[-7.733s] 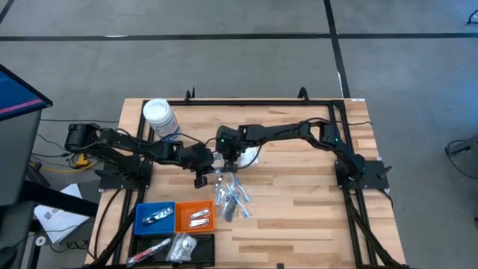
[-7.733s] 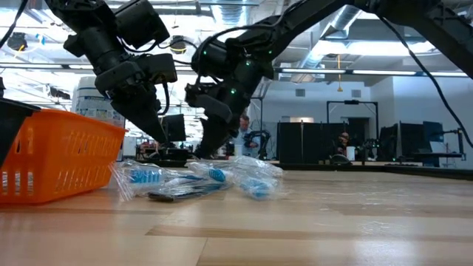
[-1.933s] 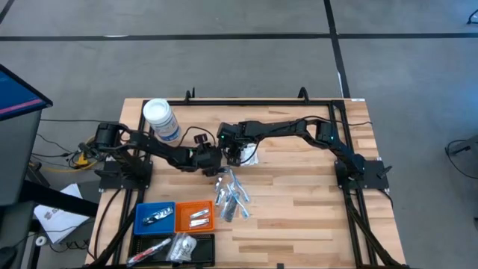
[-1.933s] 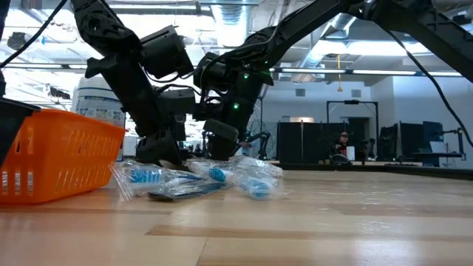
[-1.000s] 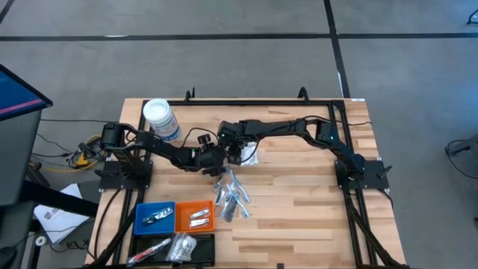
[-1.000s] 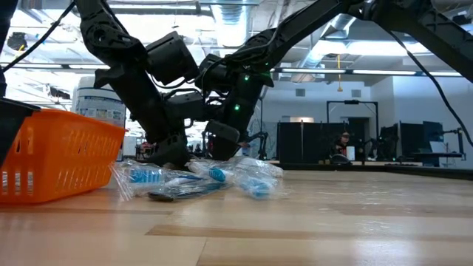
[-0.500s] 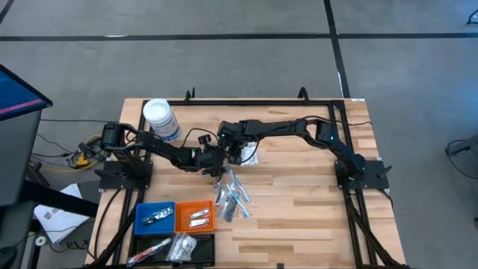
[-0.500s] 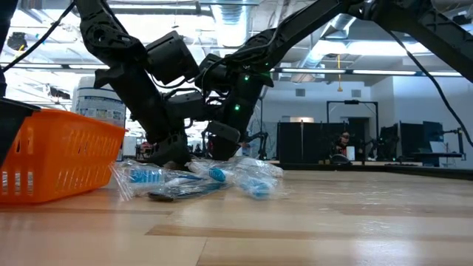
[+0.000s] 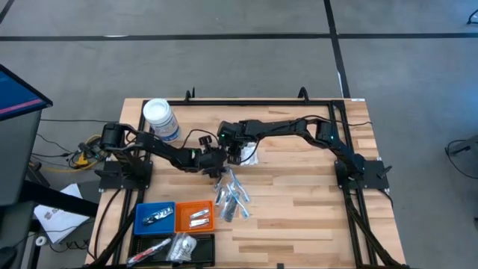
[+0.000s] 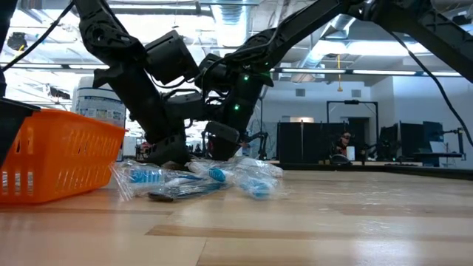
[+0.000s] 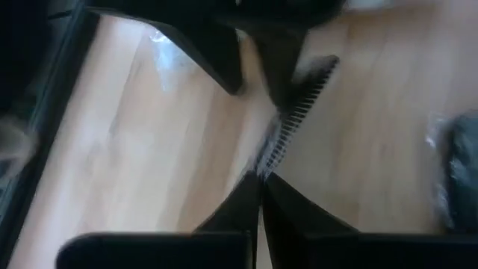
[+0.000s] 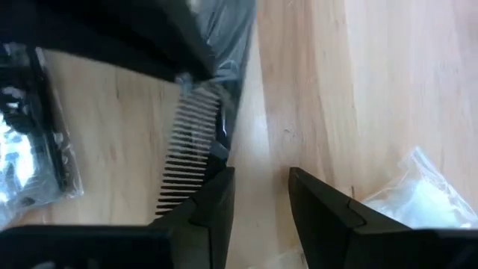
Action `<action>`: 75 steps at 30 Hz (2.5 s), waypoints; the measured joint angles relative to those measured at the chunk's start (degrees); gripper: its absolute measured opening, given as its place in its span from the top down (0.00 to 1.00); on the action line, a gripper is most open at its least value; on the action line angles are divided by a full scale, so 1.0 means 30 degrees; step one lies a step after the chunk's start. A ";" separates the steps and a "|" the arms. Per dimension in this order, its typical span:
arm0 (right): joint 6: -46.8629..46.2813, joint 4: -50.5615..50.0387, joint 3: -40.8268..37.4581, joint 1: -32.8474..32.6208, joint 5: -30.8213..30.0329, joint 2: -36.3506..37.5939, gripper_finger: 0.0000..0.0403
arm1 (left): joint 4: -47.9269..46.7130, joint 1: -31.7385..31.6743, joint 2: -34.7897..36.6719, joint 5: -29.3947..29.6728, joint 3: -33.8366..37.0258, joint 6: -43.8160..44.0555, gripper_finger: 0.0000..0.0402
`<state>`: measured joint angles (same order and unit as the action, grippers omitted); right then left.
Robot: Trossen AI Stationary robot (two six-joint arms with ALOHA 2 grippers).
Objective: Pick & Place Travel size toiletries
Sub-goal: Put the top black comb into the blue basket
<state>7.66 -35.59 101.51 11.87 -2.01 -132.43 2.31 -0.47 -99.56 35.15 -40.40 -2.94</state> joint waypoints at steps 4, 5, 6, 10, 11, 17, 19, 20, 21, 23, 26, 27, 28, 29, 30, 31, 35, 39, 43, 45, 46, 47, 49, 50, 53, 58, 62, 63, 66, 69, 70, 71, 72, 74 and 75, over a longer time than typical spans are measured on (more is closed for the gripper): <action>-0.0533 -0.0253 0.0030 0.0124 -0.0359 0.0003 0.67 | -0.1413 0.0015 0.0993 -0.1134 0.0000 0.0643 0.99; -0.0533 -0.0372 0.0036 0.0121 -0.0396 0.0003 0.65 | -0.1848 0.0022 0.1295 -0.1276 0.0000 0.1020 0.99; -0.0522 -0.0443 0.0036 0.0091 -0.0456 0.0011 0.63 | -0.2429 0.0029 0.1703 -0.1416 0.0000 0.1336 1.00; -0.0383 -0.0336 0.0036 -0.0068 -0.0791 0.0018 0.51 | -0.5004 0.0044 0.3573 -0.2017 0.0029 0.3016 1.00; -0.0271 -0.0282 0.0036 -0.0102 -0.0866 0.0018 0.47 | -0.5555 0.0044 0.4029 -0.2199 0.0029 0.3466 1.00; 0.0137 -0.0224 0.0109 -0.0141 -0.0931 0.0018 0.33 | -0.9633 0.0526 0.7321 -0.2625 0.0029 0.6478 1.00; 0.0137 -0.0250 0.0114 -0.0142 -0.0906 0.0018 0.32 | -1.0960 0.0832 0.8757 -0.2975 0.0024 0.7899 1.00; 0.0130 -0.0293 0.0124 -0.0138 -0.0883 0.0018 0.31 | -1.1637 0.1101 0.9540 -0.3285 0.0022 0.8644 1.00; 0.0130 -0.0347 0.0124 -0.0135 -0.0857 0.0018 0.31 | -1.2430 0.1429 1.0274 -0.3638 0.0019 0.9463 1.00; 0.0134 -0.0413 0.0131 -0.0135 -0.0850 0.0018 0.31 | -1.3534 0.2291 1.1695 -0.4559 0.0015 1.1002 1.00; 0.0123 -0.0435 0.0131 -0.0135 -0.0836 0.0018 0.31 | -1.4593 0.4075 1.3511 -0.4731 0.0007 1.3209 1.00; 0.0123 -0.0423 0.0131 -0.0135 -0.0836 0.0018 0.31 | -1.4932 0.4759 1.3963 -0.4815 -0.0005 1.4025 1.00; 0.0123 -0.0423 0.0131 -0.0135 -0.0819 0.0018 0.31 | -1.5193 0.5380 1.4345 -0.5185 -0.0107 1.4868 1.00; 0.0123 -0.0414 0.0131 -0.0135 -0.0815 0.0018 0.31 | -1.5581 0.6117 1.4596 -0.5453 -0.0235 1.5834 1.00; 0.0123 -0.0401 0.0131 -0.0135 -0.0828 0.0018 0.31 | -1.6056 0.6825 1.4751 -0.5653 -0.0433 1.6862 1.00; 0.0116 -0.0401 0.0131 -0.0135 -0.0815 0.0018 0.31 | -1.6486 0.7554 1.4834 -0.5763 -0.0683 1.7819 1.00; 0.0002 -0.0350 0.0124 -0.0135 -0.0812 0.0018 0.31 | -1.8477 1.0576 1.4625 -0.6276 -0.1938 2.2340 1.00; -0.0059 -0.0307 0.0124 -0.0135 -0.0828 0.0018 0.31 | -1.9627 1.3544 1.4158 -0.6723 -0.3405 2.6641 1.00; -0.0062 -0.0277 0.0109 -0.0137 -0.0826 0.0018 0.31 | -1.9656 1.6588 1.3232 -0.6671 -0.4112 3.0488 1.00; -0.0067 -0.0268 0.0109 -0.0166 -0.0830 0.0018 0.31 | -1.9648 1.7953 1.2488 -0.6657 -0.4138 3.2721 1.00; -0.0067 -0.0262 0.0109 -0.0199 -0.0836 0.0018 0.31 | -1.9657 1.8678 1.2030 -0.6641 -0.4132 3.3843 1.00; -0.0067 -0.0236 0.0109 -0.0228 -0.0850 0.0018 0.31 | -1.9643 1.9389 1.1579 -0.6642 -0.4131 3.4998 1.00; -0.0064 -0.0192 0.0109 -0.0315 -0.0858 0.0018 0.31 | -1.9640 2.0784 1.0641 -0.6646 -0.4131 3.6987 1.00; -0.0067 -0.0167 0.0109 -0.0361 -0.0858 0.0018 0.31 | -1.9628 2.1418 1.0213 -0.6559 -0.4127 3.7844 1.00; -0.0067 -0.0114 0.0109 -0.0494 -0.0850 0.0018 0.31 | -1.9635 2.3117 0.9107 -0.5211 -0.4124 3.9768 1.00; -0.0067 0.0335 0.0095 -0.0626 -0.0777 -0.0004 0.31 | -2.0267 2.4339 0.7630 -0.3813 -0.4123 4.1260 1.00; -0.0067 0.0879 0.0087 -0.0775 -0.0777 -0.0011 0.31 | -2.1281 2.4342 0.6723 -0.4980 -0.4110 4.1366 1.00; -0.0067 0.1035 0.0087 -0.0816 -0.0777 -0.0011 0.31 | -2.1296 2.4307 0.6591 -0.5446 -0.4109 4.1345 1.00; -0.0056 0.1371 0.0087 -0.0864 -0.0777 -0.0011 0.31 | -2.1274 2.4254 0.6354 -0.6529 -0.4109 4.0851 1.00; -0.0052 0.1626 0.0087 -0.0849 -0.0785 -0.0011 0.31 | -2.1281 2.4254 0.6308 -0.6669 -0.4109 4.0010 1.00; -0.0052 0.1632 0.0087 -0.0842 -0.0785 -0.0011 0.31 | -2.1297 2.4254 0.6308 -0.6667 -0.4109 3.9753 1.00; -0.0037 0.1617 0.0087 -0.0842 -0.0785 -0.0011 0.31 | -2.1299 2.4254 0.6308 -0.6665 -0.4109 3.9600 0.99; -0.0002 0.1596 0.0087 -0.0842 -0.0792 -0.0011 0.31 | -2.1319 2.4254 0.6308 -0.6650 -0.4109 3.9547 0.99; -0.0001 0.1597 0.0087 -0.0842 -0.0790 -0.0011 0.31 | -2.1359 2.4254 0.6308 -0.6650 -0.4109 3.9533 0.98; -0.0001 0.1600 0.0087 -0.0842 -0.0789 -0.0011 0.31 | -2.1431 2.4254 0.6308 -0.6650 -0.4109 3.9526 0.98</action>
<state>7.66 -30.79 101.78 9.34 -4.37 -132.46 -61.99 72.29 -80.64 15.20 -52.73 115.63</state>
